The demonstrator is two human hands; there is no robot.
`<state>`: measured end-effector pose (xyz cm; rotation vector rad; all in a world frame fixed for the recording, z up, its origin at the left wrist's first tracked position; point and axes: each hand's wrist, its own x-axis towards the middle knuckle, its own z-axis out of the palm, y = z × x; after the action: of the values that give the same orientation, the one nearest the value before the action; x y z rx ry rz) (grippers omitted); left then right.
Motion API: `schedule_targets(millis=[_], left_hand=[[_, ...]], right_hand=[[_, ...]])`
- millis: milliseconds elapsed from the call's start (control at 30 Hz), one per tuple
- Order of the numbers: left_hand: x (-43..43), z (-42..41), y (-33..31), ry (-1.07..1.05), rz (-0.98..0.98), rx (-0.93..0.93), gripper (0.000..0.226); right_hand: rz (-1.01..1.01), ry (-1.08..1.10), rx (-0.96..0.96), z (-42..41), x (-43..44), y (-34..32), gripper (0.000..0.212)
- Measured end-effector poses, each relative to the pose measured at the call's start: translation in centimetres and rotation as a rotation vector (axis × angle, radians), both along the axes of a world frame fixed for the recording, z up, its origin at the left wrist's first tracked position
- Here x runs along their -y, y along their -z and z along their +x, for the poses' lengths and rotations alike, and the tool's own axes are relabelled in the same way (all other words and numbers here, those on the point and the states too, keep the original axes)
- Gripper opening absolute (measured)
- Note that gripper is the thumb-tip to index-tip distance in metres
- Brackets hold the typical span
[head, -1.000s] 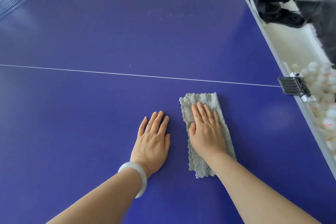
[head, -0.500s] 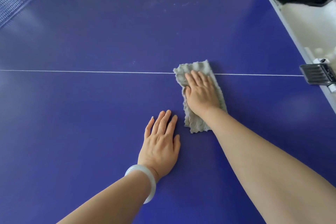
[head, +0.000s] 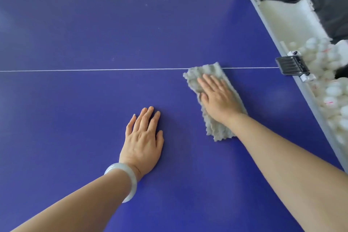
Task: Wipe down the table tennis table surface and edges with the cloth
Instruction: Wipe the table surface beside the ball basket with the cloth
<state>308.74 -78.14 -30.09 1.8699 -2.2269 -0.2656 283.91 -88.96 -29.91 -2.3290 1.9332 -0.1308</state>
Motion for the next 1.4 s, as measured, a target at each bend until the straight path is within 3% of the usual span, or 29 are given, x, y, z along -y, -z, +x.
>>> schedule_targets(millis=[100,200,267,367,400,533,633,700,800,867,933,1067,1200,1267,1400], left_hand=[[0.0,-0.1,0.1,-0.002,0.014,0.003,0.059],[-0.2,0.1,0.1,-0.003,0.019,0.025,0.060],[-0.2,-0.1,0.0,-0.003,0.016,0.034,0.062],[0.0,-0.2,-0.1,-0.001,0.022,0.036,0.066],[0.1,-0.2,-0.1,0.001,0.021,0.039,0.066],[0.0,-0.3,-0.1,-0.003,0.034,0.045,0.064],[0.0,-0.2,-0.1,-0.007,0.045,0.050,0.062],[0.0,-0.2,-0.2,-0.006,0.046,0.057,0.061],[-0.2,0.0,-0.4,0.007,0.036,0.063,0.064],[-0.1,0.1,-0.3,0.006,0.034,0.056,0.066],[0.1,0.0,-0.2,-0.001,0.031,0.047,0.067],[0.1,-0.1,-0.1,-0.008,0.027,0.042,0.067],[0.1,0.0,-0.1,-0.005,0.036,0.056,0.067],[0.0,-0.1,-0.3,0.001,0.033,0.051,0.069],[-0.1,-0.2,-0.6,-0.004,0.039,0.049,0.069]], right_hand=[[0.014,0.498,-0.005,-7.9,1.3,-0.6,0.055],[0.005,0.653,0.019,-6.1,1.0,-0.3,0.056],[-0.017,0.451,0.036,-2.9,0.0,0.1,0.057],[0.011,-0.090,-0.005,-3.0,-1.6,0.4,0.055],[-0.012,-0.123,-0.003,-5.0,-1.0,0.0,0.054],[0.014,0.417,-0.009,-11.8,0.9,-0.5,0.055],[0.034,0.643,0.017,-7.7,0.4,-0.3,0.057],[0.013,0.536,0.044,-2.8,-1.7,-0.1,0.057],[-0.009,-0.040,-0.003,2.3,-7.1,1.1,0.057],[0.021,-0.251,-0.005,-0.1,-8.1,0.9,0.057],[-0.021,-0.089,-0.021,-5.5,-6.2,0.7,0.057],[0.008,0.468,-0.059,-14.5,-3.2,-0.3,0.056],[0.065,0.677,0.004,-11.3,-4.6,-0.3,0.055],[0.065,0.610,0.004,-7.9,-7.3,0.2,0.056],[0.043,0.066,-0.077,-6.1,-15.5,0.7,0.056]])
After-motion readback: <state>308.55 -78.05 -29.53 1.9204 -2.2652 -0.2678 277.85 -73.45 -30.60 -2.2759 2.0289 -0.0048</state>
